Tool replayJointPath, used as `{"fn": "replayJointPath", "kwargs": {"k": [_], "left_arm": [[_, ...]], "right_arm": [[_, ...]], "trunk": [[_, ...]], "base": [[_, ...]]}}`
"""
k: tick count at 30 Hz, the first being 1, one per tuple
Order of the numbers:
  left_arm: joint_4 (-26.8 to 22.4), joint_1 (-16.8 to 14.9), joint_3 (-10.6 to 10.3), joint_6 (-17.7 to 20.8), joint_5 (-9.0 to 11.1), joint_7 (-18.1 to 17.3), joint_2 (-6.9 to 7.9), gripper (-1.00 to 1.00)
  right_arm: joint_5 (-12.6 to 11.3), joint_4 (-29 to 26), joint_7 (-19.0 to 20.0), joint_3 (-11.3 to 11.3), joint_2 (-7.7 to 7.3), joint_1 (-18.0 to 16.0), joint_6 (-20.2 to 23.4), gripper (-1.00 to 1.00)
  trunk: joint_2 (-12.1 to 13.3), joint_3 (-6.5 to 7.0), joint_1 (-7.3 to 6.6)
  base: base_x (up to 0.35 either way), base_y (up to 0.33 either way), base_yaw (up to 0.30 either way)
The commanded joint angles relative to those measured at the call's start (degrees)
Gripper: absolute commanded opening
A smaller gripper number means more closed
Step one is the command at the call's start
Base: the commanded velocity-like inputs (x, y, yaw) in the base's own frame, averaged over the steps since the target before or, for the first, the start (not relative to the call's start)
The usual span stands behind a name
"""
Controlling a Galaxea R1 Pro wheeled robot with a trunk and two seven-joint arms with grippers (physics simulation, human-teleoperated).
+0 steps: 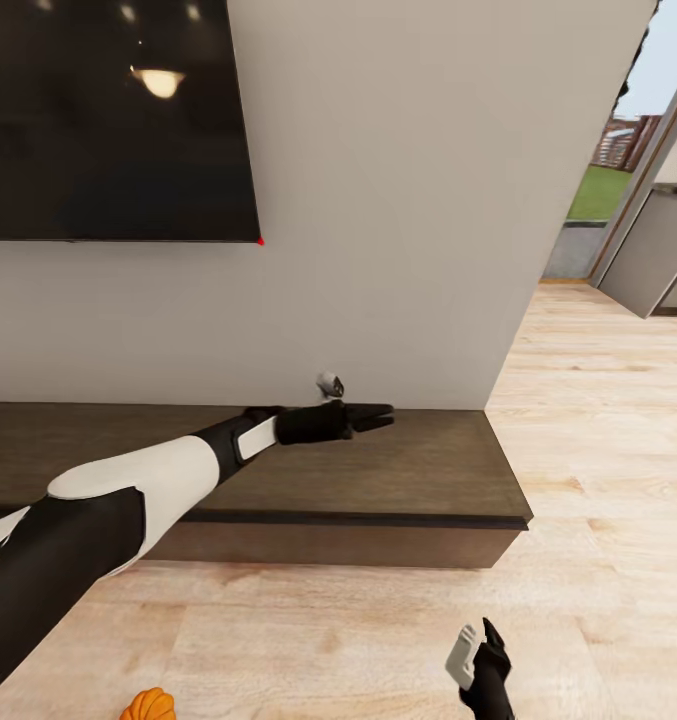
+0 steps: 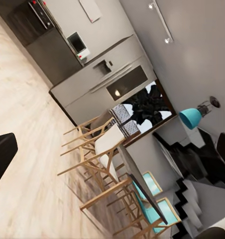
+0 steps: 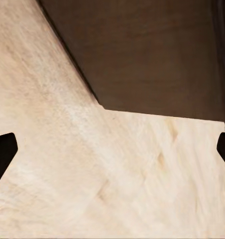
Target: Place each of the two pumpkins and all three candles from the living room inside a cabinet in the living room (use any cabinet), then make sure every cabinet is closed, and position the cauldron so it is next to a table in the living room.
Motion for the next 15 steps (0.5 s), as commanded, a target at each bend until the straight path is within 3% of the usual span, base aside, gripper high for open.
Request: {"fn": "replayJointPath", "kwargs": {"k": [1,3,4,5,6,8,11,12,15], "left_arm": [[-0.32,0.0,0.0,0.01,-0.01,0.03,-0.01,1.0],[-0.52,0.0,0.0,0.03,-0.01,0.04,-0.02,1.0],[-0.64,0.0,0.0,0.09,-0.02,0.04,-0.02,1.0],[-0.75,0.0,0.01,0.14,-0.02,0.07,-0.06,1.0],[-0.8,0.0,0.0,0.16,-0.02,0.11,-0.08,1.0],[-0.89,0.0,0.0,0.18,-0.02,0.18,-0.25,1.0],[-0.94,0.0,0.0,0.13,-0.02,0.24,-0.74,1.0],[-0.97,0.0,0.0,0.05,-0.02,0.37,-0.87,1.0],[-1.05,0.0,0.0,0.03,-0.02,1.52,-0.94,1.0]], "right_arm": [[1.3,-0.81,-0.49,0.04,0.0,-0.06,0.03,1.0],[0.85,-1.67,-0.65,1.05,-0.01,-0.1,0.02,1.0],[0.4,-2.55,-0.79,3.6,-0.11,-0.12,0.01,1.0],[0.75,-3.55,-1.26,8.91,-0.22,-0.14,0.07,1.0],[1.23,-3.97,-1.79,12.49,-0.25,-0.15,0.12,1.0],[1.89,-4.34,-3.32,17.12,0.04,-0.16,0.2,1.0],[3.12,-4.27,-6.42,19.99,1.0,-0.17,0.26,1.0],[6.32,-4.35,-7.91,20.55,1.37,-0.17,0.33,1.0],[10.02,-4.56,-8.49,20.62,1.87,-0.16,1.17,1.0]], "trunk": [[0.0,0.0,0.0],[0.0,0.0,0.0],[0.0,0.0,0.0],[0.0,0.0,0.0],[0.0,0.0,0.0],[0.0,0.0,0.0],[0.0,0.0,0.0],[0.0,0.0,0.0],[0.0,0.0,0.0]], "base": [[0.0,0.0,0.0],[0.0,0.0,0.0],[0.0,0.0,0.0],[0.0,0.0,0.0],[0.0,0.0,0.0],[0.0,0.0,0.0],[0.0,0.0,0.0],[0.0,0.0,0.0],[0.0,0.0,0.0]]}}
